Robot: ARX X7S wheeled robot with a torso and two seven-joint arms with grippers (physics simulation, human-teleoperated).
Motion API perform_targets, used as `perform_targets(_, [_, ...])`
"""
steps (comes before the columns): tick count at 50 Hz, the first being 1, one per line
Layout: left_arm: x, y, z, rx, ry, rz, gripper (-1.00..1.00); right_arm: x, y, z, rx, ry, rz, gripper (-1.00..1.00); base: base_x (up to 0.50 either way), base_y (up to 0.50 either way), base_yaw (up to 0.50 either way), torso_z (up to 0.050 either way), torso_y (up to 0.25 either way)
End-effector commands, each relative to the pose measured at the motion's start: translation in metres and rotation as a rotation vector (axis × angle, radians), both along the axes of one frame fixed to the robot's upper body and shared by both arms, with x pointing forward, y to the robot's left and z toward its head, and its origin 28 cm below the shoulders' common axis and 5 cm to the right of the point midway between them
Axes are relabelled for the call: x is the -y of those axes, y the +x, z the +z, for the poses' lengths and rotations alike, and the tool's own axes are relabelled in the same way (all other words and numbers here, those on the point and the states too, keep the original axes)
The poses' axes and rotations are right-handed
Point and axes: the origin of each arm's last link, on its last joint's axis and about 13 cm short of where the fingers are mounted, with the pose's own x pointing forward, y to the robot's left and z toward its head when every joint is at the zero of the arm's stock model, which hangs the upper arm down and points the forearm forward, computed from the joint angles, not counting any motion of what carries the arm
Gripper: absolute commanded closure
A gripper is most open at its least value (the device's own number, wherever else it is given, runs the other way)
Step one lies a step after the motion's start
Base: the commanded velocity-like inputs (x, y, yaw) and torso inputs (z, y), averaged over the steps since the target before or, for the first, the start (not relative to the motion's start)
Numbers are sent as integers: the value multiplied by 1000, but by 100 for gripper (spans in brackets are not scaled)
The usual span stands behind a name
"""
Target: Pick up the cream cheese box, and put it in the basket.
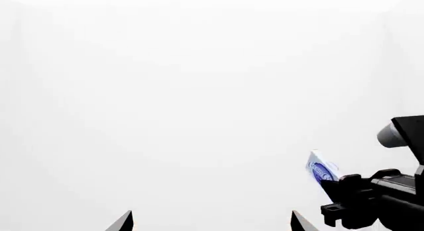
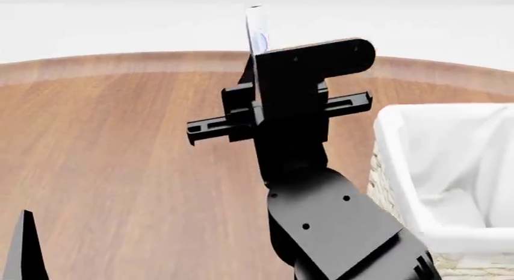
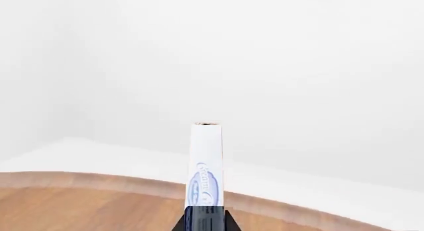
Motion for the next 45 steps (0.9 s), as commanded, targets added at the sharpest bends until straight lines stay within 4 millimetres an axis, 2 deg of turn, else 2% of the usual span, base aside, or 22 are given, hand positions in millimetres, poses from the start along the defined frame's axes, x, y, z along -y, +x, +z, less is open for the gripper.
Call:
perform_targets(1, [0, 0, 0, -3, 1, 0, -100, 3, -33, 52, 176, -3, 33, 100, 0, 0, 0, 0, 250])
perform_targets(6, [0, 0, 0, -4, 3, -2, -100, 8, -45, 77, 241, 7, 37, 100, 0, 0, 0, 0, 250])
perform_targets(11, [0, -1, 0, -3, 3, -1, -100, 19, -50, 90, 278, 1, 15, 100, 0, 0, 0, 0, 250])
perform_targets(16, [1, 0, 0, -1, -1, 0, -100, 33, -47, 93, 282, 1, -21, 100, 0, 0, 0, 0, 209])
perform_targets(25, [0, -1, 1, 6, 3, 5, -100, 71, -48, 94, 284, -11, -110, 100, 0, 0, 0, 0, 2])
perform_targets(34, [-1, 0, 2, 12, 0, 7, -100, 105, -57, 110, 303, -21, -191, 100, 0, 0, 0, 0, 0])
perform_targets(38, [-1, 0, 3, 13, 1, 10, -100, 122, -53, 110, 279, -42, -245, 100, 0, 0, 0, 0, 0])
perform_targets(45, [-2, 1, 3, 12, -2, 14, -100, 141, -53, 107, 260, -47, -296, 100, 0, 0, 0, 0, 0])
